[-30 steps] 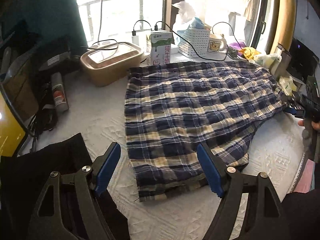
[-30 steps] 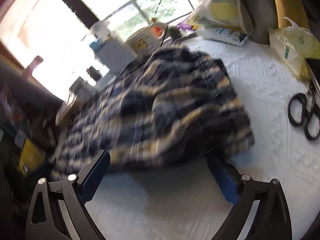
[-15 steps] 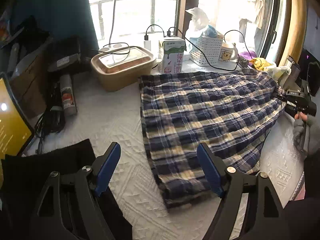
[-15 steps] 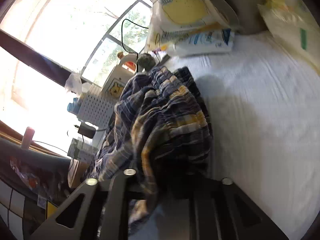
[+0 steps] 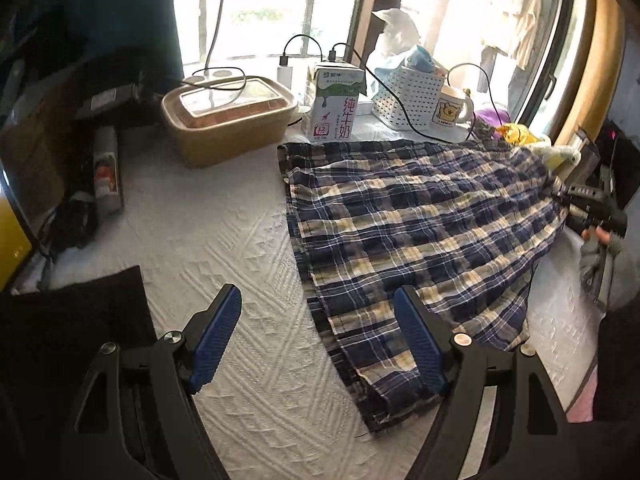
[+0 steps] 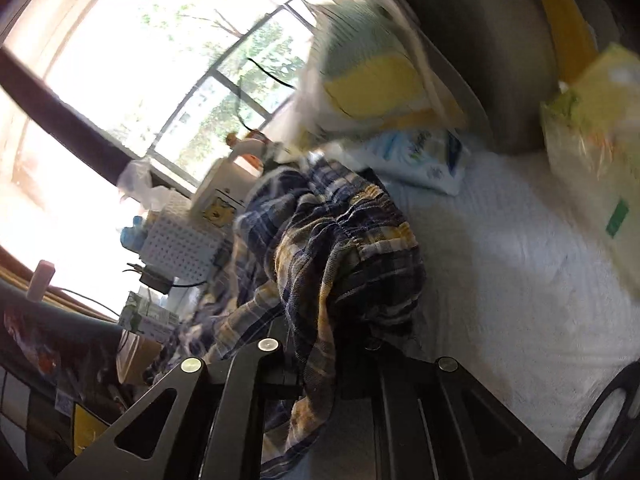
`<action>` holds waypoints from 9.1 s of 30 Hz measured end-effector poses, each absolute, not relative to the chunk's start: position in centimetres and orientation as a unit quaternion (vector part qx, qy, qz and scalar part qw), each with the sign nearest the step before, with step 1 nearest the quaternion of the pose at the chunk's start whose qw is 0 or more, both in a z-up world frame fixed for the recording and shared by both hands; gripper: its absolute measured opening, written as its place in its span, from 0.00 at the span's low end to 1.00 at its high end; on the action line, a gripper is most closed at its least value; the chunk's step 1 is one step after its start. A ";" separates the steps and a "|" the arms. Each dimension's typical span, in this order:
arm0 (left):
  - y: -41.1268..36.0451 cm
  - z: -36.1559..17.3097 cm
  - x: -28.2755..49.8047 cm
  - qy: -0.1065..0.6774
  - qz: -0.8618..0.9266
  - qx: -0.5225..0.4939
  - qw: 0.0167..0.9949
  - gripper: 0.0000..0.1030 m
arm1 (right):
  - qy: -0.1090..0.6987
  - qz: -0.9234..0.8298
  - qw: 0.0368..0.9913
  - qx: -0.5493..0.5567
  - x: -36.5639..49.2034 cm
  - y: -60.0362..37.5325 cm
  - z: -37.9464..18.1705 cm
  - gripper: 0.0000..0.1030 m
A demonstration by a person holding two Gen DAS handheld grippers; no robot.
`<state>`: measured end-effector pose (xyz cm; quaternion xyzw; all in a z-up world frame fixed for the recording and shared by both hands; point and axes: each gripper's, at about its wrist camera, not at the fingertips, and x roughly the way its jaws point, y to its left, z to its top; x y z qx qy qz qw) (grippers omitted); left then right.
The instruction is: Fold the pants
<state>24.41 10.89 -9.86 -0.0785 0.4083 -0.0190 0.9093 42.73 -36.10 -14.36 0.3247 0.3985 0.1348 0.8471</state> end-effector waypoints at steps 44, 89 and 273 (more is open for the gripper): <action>19.5 -10.1 20.3 0.368 0.038 -0.143 0.918 0.76 | 0.316 0.365 0.857 -0.181 28.1 1.0 -10.2 0.10; 12.1 -11.4 31.1 0.437 -0.069 -0.067 0.894 0.30 | 0.397 0.313 0.855 -0.112 34.4 -13.0 -13.8 0.91; 13.5 -13.2 41.3 0.426 -0.087 -0.090 0.896 0.77 | 0.388 0.313 0.855 -0.143 48.7 -11.9 -12.0 0.82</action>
